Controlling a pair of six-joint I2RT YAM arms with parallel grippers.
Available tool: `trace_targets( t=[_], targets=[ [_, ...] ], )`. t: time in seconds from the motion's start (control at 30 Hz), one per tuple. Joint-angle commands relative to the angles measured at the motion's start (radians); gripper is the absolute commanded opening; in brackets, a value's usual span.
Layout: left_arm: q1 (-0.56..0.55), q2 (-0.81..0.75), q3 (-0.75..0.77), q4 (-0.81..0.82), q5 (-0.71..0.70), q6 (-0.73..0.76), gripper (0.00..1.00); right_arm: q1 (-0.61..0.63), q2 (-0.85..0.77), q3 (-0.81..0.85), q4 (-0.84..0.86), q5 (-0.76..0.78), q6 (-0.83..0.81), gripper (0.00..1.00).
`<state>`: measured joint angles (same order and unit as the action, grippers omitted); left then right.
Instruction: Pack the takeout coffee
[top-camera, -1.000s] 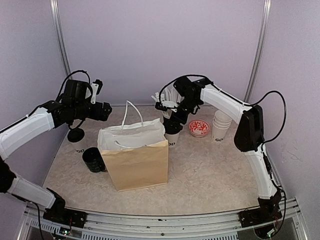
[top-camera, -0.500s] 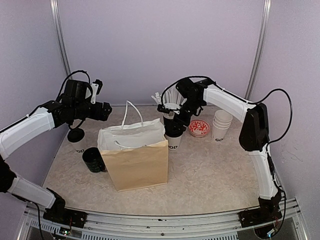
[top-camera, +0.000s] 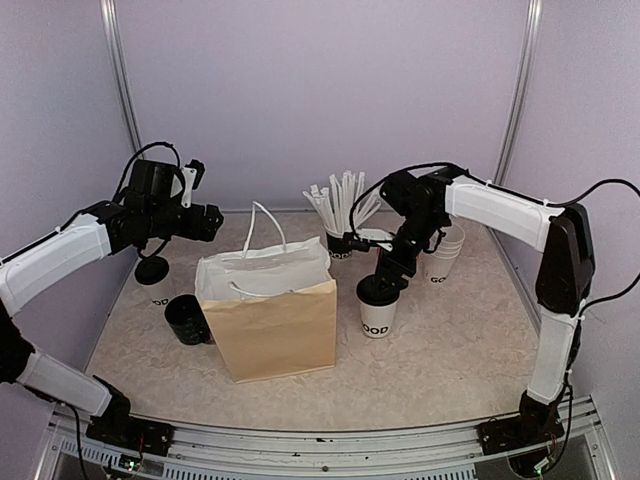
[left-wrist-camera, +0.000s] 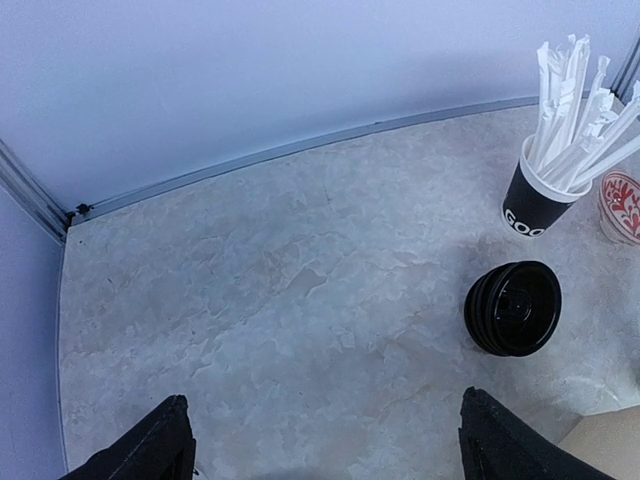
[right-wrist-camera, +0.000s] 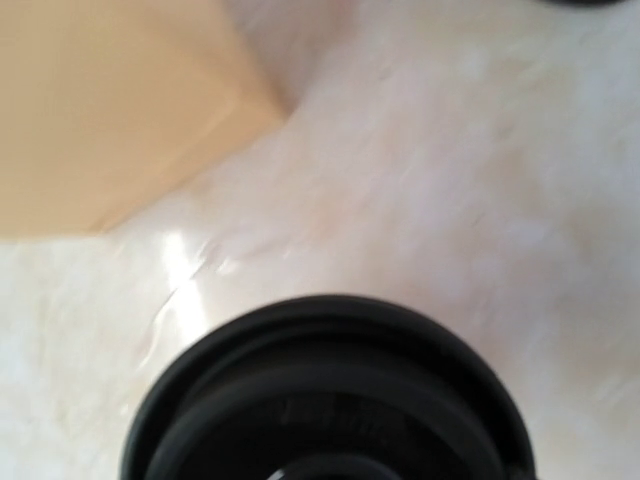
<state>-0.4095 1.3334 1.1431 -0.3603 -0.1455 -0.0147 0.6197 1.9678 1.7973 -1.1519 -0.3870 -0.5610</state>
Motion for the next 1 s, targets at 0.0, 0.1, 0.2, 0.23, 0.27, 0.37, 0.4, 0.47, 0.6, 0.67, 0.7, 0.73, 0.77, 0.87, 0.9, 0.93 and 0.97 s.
trace_targets(
  t=[0.0,0.1,0.2,0.23,0.27,0.37,0.4,0.47,0.6,0.67,0.7,0.73,0.77,0.87,0.9,0.93,0.97],
  targets=[
    [0.015,0.014,0.002,0.033,0.027,-0.003,0.89,0.009,-0.101,-0.106,0.045,-0.021,-0.009,0.66],
    [0.016,0.015,0.005,0.031,0.036,-0.006,0.89,0.015,-0.139,-0.166,0.055,-0.036,-0.019,0.66],
    [0.016,0.016,0.006,0.032,0.053,-0.01,0.89,0.026,-0.173,-0.246,0.086,-0.034,-0.033,0.66],
    [0.016,0.016,0.007,0.031,0.057,-0.012,0.89,0.031,-0.18,-0.264,0.091,-0.023,-0.037,0.67],
    [0.016,0.016,0.008,0.031,0.061,-0.014,0.89,0.036,-0.185,-0.277,0.091,-0.011,-0.045,0.68],
    [0.016,0.013,0.005,0.028,0.085,-0.011,0.88,0.055,-0.213,-0.304,0.077,0.02,-0.074,0.74],
    [0.015,0.01,0.004,0.026,0.107,-0.004,0.87,0.06,-0.223,-0.308,0.068,0.025,-0.097,0.76],
    [0.016,0.004,-0.005,0.031,0.163,0.002,0.86,0.066,-0.243,-0.31,0.053,0.036,-0.125,0.94],
    [0.016,-0.003,-0.015,0.034,0.21,0.007,0.87,0.076,-0.273,-0.284,0.011,0.047,-0.17,0.99],
    [0.016,-0.006,-0.02,0.033,0.213,0.008,0.87,0.078,-0.278,-0.261,-0.006,0.057,-0.186,0.99],
    [0.016,-0.009,-0.024,0.033,0.214,0.01,0.87,0.078,-0.28,-0.247,-0.011,0.062,-0.194,0.99],
    [0.016,-0.01,-0.026,0.034,0.218,0.011,0.87,0.077,-0.283,-0.233,-0.016,0.066,-0.205,0.99],
    [0.016,-0.011,-0.027,0.032,0.221,0.012,0.87,0.078,-0.284,-0.223,-0.022,0.066,-0.222,0.99],
    [0.015,-0.015,-0.032,0.033,0.229,0.012,0.86,0.078,-0.299,-0.2,-0.051,0.074,-0.287,0.99],
    [0.016,-0.016,-0.034,0.034,0.231,0.012,0.87,0.08,-0.298,-0.188,-0.079,0.074,-0.314,0.99],
    [0.016,-0.015,-0.034,0.031,0.231,0.012,0.87,0.085,-0.294,-0.176,-0.112,0.071,-0.339,0.99],
    [0.016,-0.016,-0.034,0.031,0.232,0.012,0.86,0.093,-0.284,-0.161,-0.143,0.074,-0.354,0.99]
  ],
)
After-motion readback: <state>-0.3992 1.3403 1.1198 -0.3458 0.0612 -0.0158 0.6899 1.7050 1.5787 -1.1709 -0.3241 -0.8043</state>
